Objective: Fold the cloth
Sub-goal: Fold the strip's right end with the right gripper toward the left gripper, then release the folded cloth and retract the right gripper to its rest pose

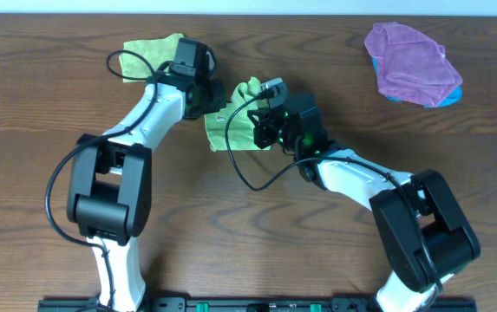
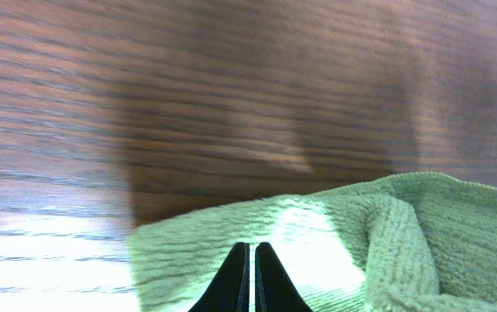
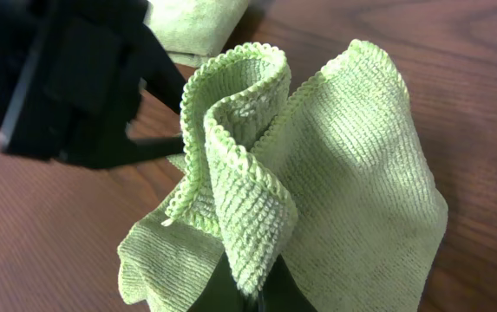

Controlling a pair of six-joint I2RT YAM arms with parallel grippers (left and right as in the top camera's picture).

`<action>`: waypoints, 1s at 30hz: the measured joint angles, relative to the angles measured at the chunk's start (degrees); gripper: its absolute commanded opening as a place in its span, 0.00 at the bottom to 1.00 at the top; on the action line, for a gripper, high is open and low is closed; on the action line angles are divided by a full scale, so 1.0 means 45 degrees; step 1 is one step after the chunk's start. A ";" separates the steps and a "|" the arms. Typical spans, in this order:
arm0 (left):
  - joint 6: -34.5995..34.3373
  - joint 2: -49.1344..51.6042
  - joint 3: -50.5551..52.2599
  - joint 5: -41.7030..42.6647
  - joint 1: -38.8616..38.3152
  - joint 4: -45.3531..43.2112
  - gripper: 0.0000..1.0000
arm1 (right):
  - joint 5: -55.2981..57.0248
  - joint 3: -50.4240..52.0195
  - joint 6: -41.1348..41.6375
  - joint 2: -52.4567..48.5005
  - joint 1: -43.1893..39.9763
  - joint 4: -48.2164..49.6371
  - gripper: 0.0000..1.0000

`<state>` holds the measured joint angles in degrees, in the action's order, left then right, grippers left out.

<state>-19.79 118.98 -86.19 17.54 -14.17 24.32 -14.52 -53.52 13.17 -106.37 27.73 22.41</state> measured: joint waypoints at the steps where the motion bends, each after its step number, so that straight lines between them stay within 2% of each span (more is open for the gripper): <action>1: 0.0044 -0.0053 0.0000 -0.0019 0.0083 0.0019 0.06 | 0.0000 0.0000 0.0000 0.0000 0.0000 0.0000 0.01; 8: 0.0117 -0.0384 -0.0010 -0.0141 0.0709 0.0146 0.06 | 0.0092 -0.0359 0.0000 -0.0384 0.0219 -0.0058 0.01; 13: 0.0131 -0.0685 -0.0311 -0.0257 0.1132 0.0170 0.06 | 0.0141 -0.1695 -0.0024 -0.1472 0.0806 -0.1375 0.01; 19: 0.0131 -0.1151 -0.0427 -0.0277 0.1719 0.0165 0.06 | 0.0170 -0.1923 -0.0141 -0.1724 0.1205 -0.1651 0.02; 20: 0.0131 -0.1180 -0.0427 -0.0282 0.1773 0.0170 0.06 | 0.0185 -0.1923 -0.0146 -0.1734 0.1239 -0.1651 0.06; 22: 0.0131 -0.1200 -0.0427 -0.0282 0.1846 0.0165 0.06 | 0.0170 -0.1923 -0.0233 -0.1758 0.1360 -0.1651 0.23; 23: 0.0131 -0.1200 -0.0427 -0.0282 0.1851 0.0170 0.06 | 0.0131 -0.1923 -0.0248 -0.1778 0.1443 -0.1647 0.27; 30: 0.0131 -0.1200 -0.0427 -0.0282 0.1855 0.0170 0.06 | -0.0865 -0.1928 -0.0131 -0.1802 0.2127 -0.1413 0.43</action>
<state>-19.20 113.58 -88.12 16.27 -5.82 25.08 -18.41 -62.19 12.58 -114.48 37.30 16.05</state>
